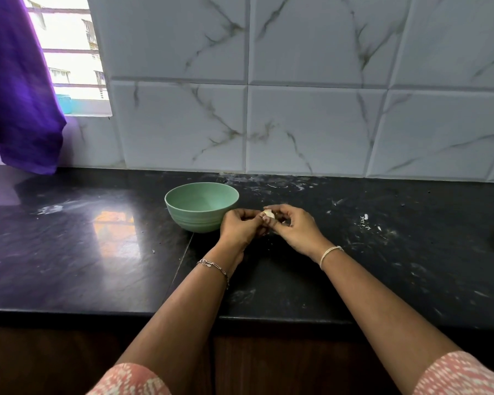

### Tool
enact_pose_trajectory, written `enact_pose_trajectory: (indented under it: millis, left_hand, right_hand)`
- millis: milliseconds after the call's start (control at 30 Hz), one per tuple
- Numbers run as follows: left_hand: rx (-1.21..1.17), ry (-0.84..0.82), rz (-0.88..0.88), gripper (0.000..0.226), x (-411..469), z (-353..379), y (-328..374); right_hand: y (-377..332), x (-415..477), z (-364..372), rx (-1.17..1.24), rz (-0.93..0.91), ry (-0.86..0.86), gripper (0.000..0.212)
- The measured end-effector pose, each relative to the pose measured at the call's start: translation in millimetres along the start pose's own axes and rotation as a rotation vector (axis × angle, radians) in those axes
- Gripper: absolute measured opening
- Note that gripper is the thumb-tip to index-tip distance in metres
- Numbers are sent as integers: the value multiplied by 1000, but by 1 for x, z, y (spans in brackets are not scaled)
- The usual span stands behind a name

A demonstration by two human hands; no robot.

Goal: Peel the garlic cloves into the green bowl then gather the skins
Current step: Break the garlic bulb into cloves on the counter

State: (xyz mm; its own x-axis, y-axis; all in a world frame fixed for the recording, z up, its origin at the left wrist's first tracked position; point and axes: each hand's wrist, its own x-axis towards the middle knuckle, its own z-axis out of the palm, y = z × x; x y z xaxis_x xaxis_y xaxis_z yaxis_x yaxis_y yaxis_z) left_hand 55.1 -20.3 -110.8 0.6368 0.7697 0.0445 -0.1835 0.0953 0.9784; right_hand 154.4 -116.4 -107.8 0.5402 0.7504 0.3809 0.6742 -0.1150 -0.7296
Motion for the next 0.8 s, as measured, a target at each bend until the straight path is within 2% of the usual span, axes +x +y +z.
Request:
enact_pose_trajectory:
  millis: [100, 233, 333, 433, 567, 667, 800]
  left_hand:
    - [-5, -21, 17, 3, -1, 0, 0]
    - [77, 3, 45, 12, 2, 0, -4]
    - [145, 28, 60, 10, 3, 0, -6]
    - [156, 23, 61, 4, 4, 1, -6]
    - [168, 23, 55, 9, 3, 0, -6]
    - [197, -16, 76, 13, 1, -1, -5]
    - [145, -38, 79, 15, -1, -2, -3]
  right_hand:
    - [0, 1, -1, -86, -26, 2, 20]
    - [-5, 0, 3, -416, -103, 11, 28]
    - [-5, -1, 4, -498, -127, -4, 29]
    - [-6, -1, 3, -507, -121, -8, 29]
    - [-7, -1, 2, -483, -114, -11, 29]
    - [-5, 0, -3, -379, -56, 40, 29]
    - [-2, 3, -2, -282, -5, 6, 28]
